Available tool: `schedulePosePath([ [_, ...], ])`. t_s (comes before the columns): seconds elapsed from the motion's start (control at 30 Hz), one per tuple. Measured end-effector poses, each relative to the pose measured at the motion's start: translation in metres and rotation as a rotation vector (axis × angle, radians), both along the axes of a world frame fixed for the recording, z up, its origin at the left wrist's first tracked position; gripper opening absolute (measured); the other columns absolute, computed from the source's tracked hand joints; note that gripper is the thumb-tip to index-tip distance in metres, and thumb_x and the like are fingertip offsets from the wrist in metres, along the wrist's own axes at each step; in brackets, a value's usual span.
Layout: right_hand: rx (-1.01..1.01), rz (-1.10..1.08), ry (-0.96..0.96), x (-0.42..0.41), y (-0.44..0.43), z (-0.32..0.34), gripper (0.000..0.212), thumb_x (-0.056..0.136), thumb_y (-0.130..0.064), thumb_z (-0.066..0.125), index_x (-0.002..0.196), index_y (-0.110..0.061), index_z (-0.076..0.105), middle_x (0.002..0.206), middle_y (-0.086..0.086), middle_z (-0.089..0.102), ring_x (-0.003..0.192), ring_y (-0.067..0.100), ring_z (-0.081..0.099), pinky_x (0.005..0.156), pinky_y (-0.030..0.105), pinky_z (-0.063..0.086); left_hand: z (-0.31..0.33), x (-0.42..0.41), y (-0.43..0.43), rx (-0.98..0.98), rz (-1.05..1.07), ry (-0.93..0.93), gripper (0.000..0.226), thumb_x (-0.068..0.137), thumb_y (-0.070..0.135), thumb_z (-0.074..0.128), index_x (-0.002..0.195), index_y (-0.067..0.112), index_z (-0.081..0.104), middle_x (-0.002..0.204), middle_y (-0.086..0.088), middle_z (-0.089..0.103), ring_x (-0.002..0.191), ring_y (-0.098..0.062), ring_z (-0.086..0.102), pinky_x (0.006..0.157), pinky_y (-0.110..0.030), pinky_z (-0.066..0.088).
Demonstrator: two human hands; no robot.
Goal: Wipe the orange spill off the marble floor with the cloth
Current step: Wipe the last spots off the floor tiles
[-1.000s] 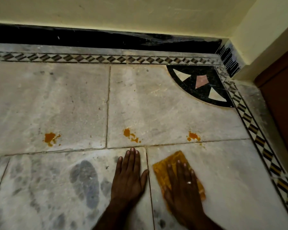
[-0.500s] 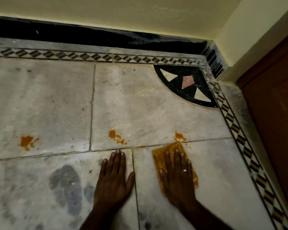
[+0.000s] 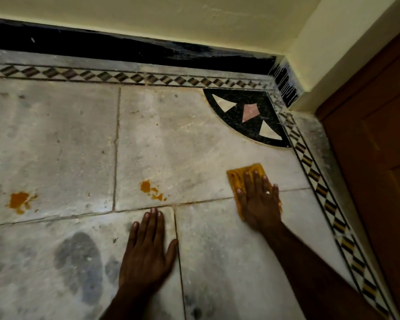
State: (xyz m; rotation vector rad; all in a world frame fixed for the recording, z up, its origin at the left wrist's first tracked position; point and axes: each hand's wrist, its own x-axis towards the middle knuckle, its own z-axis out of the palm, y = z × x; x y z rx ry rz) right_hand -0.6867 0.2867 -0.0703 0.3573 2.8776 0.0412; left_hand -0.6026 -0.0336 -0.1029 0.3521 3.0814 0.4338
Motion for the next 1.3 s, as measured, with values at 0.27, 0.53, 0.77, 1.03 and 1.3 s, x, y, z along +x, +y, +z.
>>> schedulePosePath([
  [0.27,0.018,0.018,0.203,0.115,-0.057,-0.014,0.063,0.104,-0.048,0.02,0.157,-0.014,0.027,0.162,0.021,0.022,0.148,0.043,0.027,0.113,0.062,0.029,0.0,0.001,0.002,0.033,0.016,0.007,0.076,0.095,0.053,0.035,0.151,0.001,0.035,0.162,-0.016,0.029,0.15,-0.029,0.029,0.12,-0.052,0.025],
  [0.53,-0.111,0.241,0.107,0.033,-0.086,-0.007,0.064,0.102,-0.057,0.015,0.16,-0.033,0.004,0.169,0.005,0.002,0.155,0.03,0.002,0.121,0.058,0.009,-0.006,-0.001,0.0,0.03,-0.004,0.076,0.077,0.093,0.053,0.039,0.15,0.0,0.037,0.161,-0.018,0.03,0.148,-0.031,0.032,0.12,-0.053,0.026],
  [0.77,-0.026,-0.184,0.033,0.021,0.016,0.005,0.066,0.099,-0.062,0.009,0.158,-0.033,-0.002,0.168,0.01,0.007,0.154,0.033,0.013,0.12,0.059,0.017,-0.006,-0.001,0.0,0.027,0.004,0.051,0.078,0.093,0.054,0.037,0.15,0.0,0.038,0.161,-0.016,0.03,0.149,-0.029,0.03,0.121,-0.051,0.023],
  [1.03,-0.088,0.15,0.183,0.105,-0.111,-0.008,0.065,0.101,-0.052,0.029,0.157,-0.021,0.027,0.164,0.014,0.025,0.15,0.038,0.025,0.116,0.061,0.025,0.003,-0.001,0.002,0.005,0.019,0.01,0.077,0.096,0.054,0.036,0.154,0.003,0.031,0.163,-0.015,0.025,0.152,-0.029,0.024,0.121,-0.052,0.024],
  [1.3,-0.057,0.205,0.019,-0.014,-0.084,-0.004,0.067,0.098,-0.058,0.007,0.159,-0.03,0.0,0.168,0.008,0.0,0.155,0.033,0.004,0.121,0.06,0.007,0.005,-0.002,0.001,-0.035,0.007,-0.039,0.078,0.098,0.056,0.032,0.157,0.005,0.024,0.165,-0.015,0.019,0.154,-0.026,0.015,0.124,-0.048,0.015],
])
